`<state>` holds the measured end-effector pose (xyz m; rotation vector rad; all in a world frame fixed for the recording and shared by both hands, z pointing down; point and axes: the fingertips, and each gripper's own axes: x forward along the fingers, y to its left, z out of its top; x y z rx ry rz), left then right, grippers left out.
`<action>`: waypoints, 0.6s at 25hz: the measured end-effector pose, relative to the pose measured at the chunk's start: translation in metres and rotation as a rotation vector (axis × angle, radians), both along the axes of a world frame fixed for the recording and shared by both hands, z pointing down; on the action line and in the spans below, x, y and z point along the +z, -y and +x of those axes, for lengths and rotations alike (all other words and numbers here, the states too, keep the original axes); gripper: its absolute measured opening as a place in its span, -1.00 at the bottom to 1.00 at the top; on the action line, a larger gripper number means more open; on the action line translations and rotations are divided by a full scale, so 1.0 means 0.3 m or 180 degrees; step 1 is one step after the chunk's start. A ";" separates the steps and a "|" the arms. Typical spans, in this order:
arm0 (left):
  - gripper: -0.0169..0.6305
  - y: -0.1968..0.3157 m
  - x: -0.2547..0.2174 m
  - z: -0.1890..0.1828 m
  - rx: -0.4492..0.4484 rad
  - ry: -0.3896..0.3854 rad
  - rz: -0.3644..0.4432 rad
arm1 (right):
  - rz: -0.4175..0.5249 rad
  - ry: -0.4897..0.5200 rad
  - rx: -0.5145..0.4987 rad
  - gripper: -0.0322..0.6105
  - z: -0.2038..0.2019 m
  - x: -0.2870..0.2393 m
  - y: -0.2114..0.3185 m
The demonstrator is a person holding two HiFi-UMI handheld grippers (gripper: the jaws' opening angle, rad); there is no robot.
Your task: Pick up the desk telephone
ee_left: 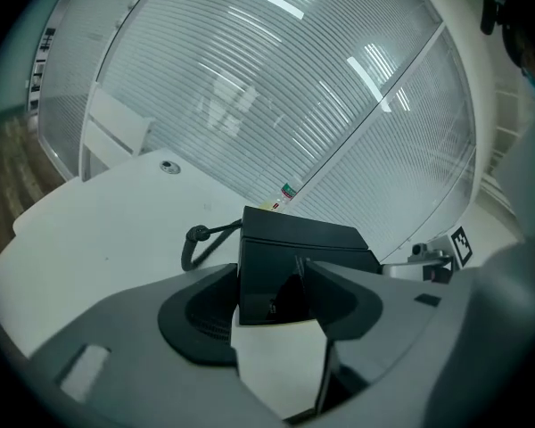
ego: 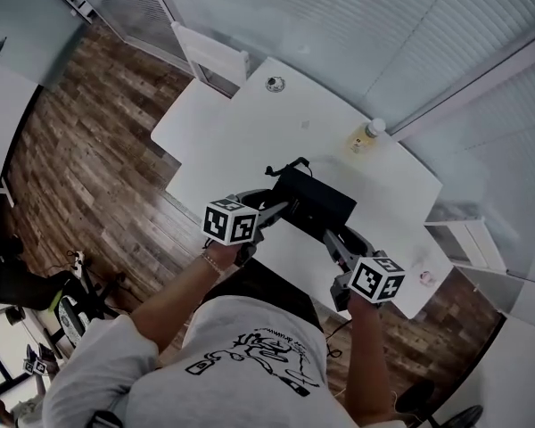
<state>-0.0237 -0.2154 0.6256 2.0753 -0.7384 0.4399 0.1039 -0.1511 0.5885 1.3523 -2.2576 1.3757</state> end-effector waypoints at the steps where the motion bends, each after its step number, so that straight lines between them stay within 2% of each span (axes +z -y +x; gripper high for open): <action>1: -0.24 -0.004 -0.024 -0.001 -0.0023 0.0000 0.0012 | 0.0019 0.0009 -0.0018 -0.31 0.000 -0.024 0.000; 15: -0.24 -0.054 -0.367 0.009 -0.0268 -0.0190 0.0236 | 0.0387 0.0013 -0.0150 -0.31 0.020 -0.379 -0.026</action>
